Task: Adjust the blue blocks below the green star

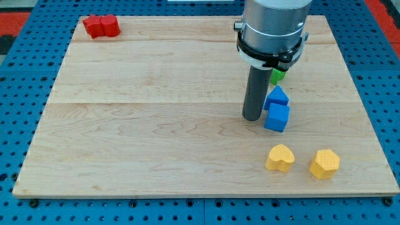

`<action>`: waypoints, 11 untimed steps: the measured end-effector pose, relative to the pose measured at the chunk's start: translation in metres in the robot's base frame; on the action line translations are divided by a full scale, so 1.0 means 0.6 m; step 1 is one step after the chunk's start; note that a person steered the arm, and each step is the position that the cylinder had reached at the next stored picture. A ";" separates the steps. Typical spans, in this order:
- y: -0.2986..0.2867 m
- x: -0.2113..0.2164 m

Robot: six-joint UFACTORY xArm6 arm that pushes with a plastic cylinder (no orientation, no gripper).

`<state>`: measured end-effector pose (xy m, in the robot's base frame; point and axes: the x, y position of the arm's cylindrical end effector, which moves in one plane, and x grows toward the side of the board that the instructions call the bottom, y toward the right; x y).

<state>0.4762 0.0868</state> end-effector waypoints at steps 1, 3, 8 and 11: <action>-0.084 0.000; -0.244 -0.028; -0.548 -0.110; -0.266 0.025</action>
<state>0.4915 -0.0731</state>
